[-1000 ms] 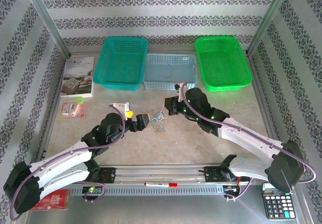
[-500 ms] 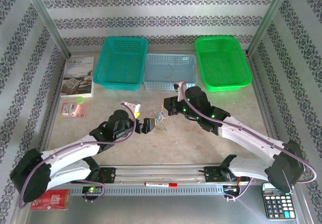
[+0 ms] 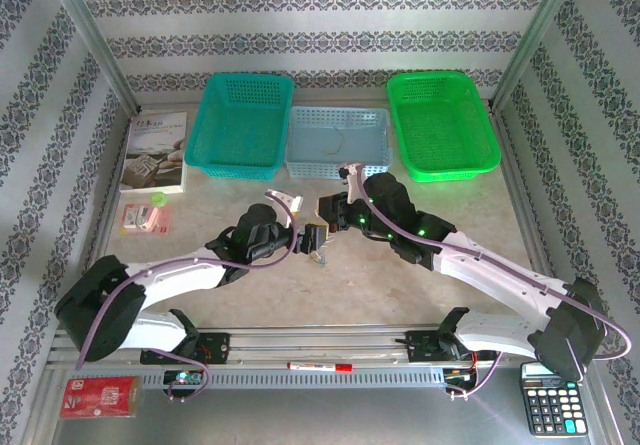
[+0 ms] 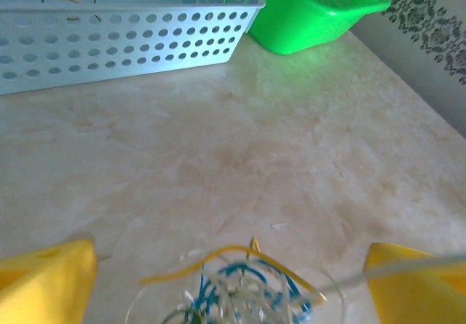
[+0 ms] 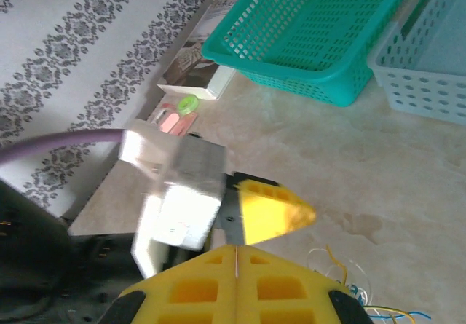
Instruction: Untangle the cables
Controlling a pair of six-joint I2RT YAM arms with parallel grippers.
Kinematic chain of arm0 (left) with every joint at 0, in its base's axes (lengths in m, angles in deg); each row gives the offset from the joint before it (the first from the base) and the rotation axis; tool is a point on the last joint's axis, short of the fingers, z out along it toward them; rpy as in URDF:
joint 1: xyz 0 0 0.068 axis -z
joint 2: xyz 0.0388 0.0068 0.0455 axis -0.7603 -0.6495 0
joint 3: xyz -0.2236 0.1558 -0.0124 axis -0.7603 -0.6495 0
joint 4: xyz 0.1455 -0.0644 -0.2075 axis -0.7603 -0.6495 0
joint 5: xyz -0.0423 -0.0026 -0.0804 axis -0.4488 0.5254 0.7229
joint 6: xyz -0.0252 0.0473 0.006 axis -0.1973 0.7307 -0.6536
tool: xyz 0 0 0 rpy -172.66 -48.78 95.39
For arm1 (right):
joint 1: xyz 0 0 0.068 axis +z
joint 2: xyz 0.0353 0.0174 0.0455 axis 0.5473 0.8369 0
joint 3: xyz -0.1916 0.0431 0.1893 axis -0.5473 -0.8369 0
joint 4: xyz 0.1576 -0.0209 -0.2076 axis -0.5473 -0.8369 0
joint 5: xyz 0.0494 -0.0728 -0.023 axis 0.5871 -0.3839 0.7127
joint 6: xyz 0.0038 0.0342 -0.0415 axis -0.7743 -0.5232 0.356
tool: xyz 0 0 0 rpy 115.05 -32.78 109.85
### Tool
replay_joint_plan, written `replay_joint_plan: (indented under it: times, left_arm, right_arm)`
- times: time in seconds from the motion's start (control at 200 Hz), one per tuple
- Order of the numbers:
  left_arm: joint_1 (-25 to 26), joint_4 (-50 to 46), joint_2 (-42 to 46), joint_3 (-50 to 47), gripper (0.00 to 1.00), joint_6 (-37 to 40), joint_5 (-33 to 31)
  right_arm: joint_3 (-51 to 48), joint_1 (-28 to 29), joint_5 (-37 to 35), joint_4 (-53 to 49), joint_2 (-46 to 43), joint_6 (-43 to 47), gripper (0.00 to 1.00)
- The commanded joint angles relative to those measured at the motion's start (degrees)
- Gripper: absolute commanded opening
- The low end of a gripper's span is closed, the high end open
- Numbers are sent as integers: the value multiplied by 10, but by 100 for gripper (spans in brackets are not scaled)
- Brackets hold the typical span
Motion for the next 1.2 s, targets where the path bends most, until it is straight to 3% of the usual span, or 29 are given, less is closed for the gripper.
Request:
replay_joint_plan:
  times: [0.0,0.185,0.405,0.57,1.194]
  left_arm:
    - [8,59,-31,10,85,14,4]
    - [9,87,-66,-14,66,5,5]
    - [8,118,-72,-59,55,-11,-1]
    - [8,131,-76,-78,53,-20,0]
    - [8,158,-90,-104,53,-37,2]
  right_arm:
    - [28,8,13,5,-16,-16,0]
    - [70,6,15,-7,-35,-15,0]
    - [156,-33,39,-23,-47,-14,0]
    - [212,-86,74,-12,-48,-38,0]
    - [390,-235,69,-20,-29,-56,0]
